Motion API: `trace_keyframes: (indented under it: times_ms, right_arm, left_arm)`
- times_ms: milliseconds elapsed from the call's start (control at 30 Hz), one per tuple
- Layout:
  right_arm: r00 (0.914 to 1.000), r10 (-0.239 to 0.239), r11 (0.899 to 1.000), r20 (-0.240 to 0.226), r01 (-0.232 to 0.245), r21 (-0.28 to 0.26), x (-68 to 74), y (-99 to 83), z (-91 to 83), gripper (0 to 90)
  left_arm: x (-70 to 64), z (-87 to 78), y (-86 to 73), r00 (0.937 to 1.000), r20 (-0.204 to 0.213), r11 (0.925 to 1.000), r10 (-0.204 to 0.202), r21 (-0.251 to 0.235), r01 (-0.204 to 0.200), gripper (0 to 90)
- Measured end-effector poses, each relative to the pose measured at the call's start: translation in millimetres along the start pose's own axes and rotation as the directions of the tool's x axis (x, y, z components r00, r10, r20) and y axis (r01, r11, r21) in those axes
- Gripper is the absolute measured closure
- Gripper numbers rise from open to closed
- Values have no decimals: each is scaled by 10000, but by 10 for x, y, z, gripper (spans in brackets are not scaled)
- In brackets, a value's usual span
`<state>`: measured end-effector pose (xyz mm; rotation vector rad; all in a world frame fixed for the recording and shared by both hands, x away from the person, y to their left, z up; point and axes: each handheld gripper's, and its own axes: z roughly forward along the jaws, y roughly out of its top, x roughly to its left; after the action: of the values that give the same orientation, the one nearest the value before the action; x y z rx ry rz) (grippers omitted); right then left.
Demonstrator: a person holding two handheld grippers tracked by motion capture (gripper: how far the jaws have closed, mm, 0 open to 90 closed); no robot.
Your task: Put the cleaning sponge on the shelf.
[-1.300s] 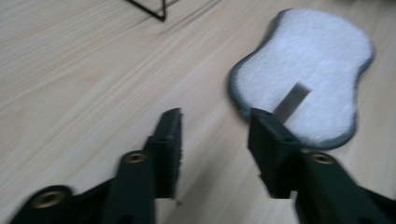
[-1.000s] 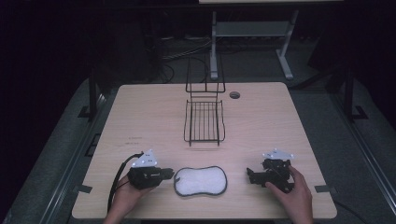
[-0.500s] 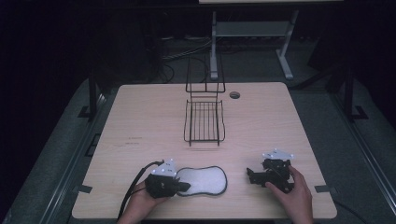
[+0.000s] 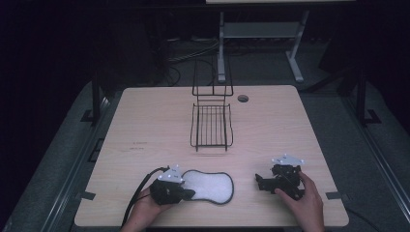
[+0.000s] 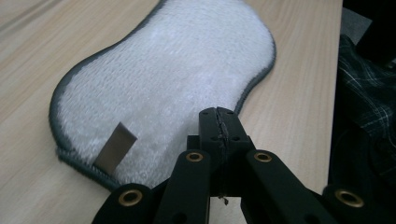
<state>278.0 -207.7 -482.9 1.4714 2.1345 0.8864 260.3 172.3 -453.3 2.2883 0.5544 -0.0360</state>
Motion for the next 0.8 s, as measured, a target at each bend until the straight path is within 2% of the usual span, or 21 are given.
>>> trace_keyframes:
  times_ms: [300, 600, 700, 800]
  right_arm:
    - [10000, 4, 10000, 0, -4, 1, 0, 0, 0, 0]
    - [10000, 3, 10000, -1, -3, 1, 0, 0, 0, 0]
    - [10000, 1, 10000, 0, -1, -1, 0, 0, 0, 0]
    - [10000, 0, 10000, -1, 0, 0, 0, 0, 0, 0]
  left_arm:
    - [181, -126, -62, 9970, -599, 9988, -490, -108, 484, 894]
    - [377, -257, -148, 9868, -1249, 9947, -1032, -159, 1020, 895]
    - [355, -289, -123, 9873, -1243, 9948, -987, -367, 948, 895]
    - [266, -271, -57, 9924, -987, 9959, -736, -589, 680, 895]
